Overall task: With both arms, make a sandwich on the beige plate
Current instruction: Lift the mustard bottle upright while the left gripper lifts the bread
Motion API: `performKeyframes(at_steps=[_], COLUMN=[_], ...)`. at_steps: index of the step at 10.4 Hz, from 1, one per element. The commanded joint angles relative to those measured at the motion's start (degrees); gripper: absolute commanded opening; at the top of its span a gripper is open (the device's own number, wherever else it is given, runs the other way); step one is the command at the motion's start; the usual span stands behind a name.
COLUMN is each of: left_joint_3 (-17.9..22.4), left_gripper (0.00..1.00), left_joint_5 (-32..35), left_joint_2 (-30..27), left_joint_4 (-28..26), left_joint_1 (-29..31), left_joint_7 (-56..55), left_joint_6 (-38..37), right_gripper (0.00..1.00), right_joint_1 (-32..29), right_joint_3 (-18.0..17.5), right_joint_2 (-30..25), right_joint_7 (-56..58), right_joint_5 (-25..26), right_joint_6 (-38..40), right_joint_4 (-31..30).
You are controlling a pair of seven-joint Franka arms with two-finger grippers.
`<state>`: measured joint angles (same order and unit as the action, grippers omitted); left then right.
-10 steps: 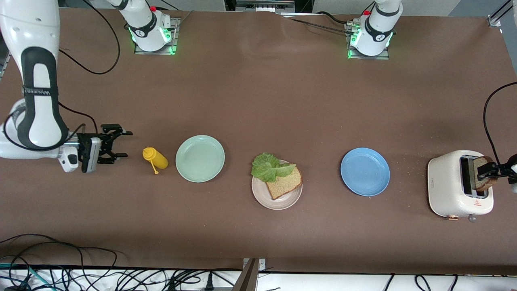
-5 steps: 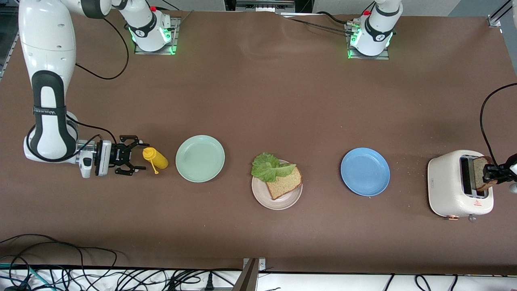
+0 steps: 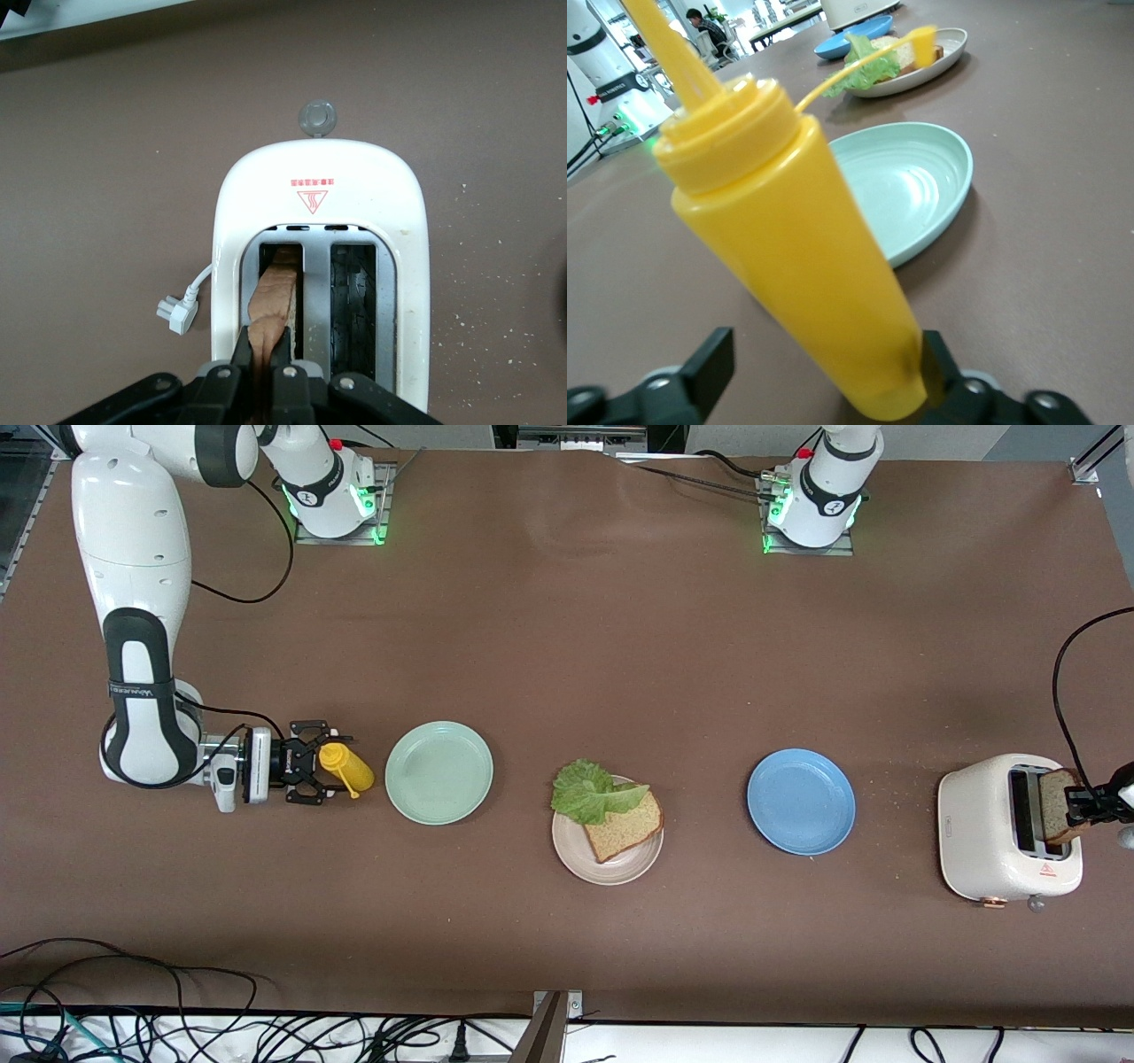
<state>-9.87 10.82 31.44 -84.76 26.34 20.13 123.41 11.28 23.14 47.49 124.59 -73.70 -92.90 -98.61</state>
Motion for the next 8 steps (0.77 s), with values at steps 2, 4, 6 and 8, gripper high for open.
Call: performKeyframes(at_steps=[2,4,6,8], left_joint_3=[-0.7,-1.0,-1.2,-1.0], left_gripper=[0.00,0.00,0.00,0.00], left_joint_5=[1.0,1.0,0.3,-4.1], left_joint_2=[-2.2,-4.3,-6.8,-8.8], left_joint_4=[1.6,1.6,1.6,1.6], left_joint_1=[0.4,0.3,0.3,0.3], left_joint_7=[-0.4,-0.4,-0.1,-0.1], left_joint_6=[-2.8,-6.0,-8.9,-9.5], right_gripper=[0.37,0.13,0.16,1.00], right_joint_1=[-0.6,-0.6,-0.5,-0.6], right_joint_3=[-0.2,-0.2,-0.2,-0.2], right_joint_2=[0.4,0.3,0.3,0.3], right_joint_7=[-0.2,-2.1,-1.5,-1.3], right_joint_5=[-1.1,-1.0,-1.0,-0.7], right_joint_6=[1.6,1.6,1.7,2.6], right_joint_4=[1.8,3.2,3.3,3.3])
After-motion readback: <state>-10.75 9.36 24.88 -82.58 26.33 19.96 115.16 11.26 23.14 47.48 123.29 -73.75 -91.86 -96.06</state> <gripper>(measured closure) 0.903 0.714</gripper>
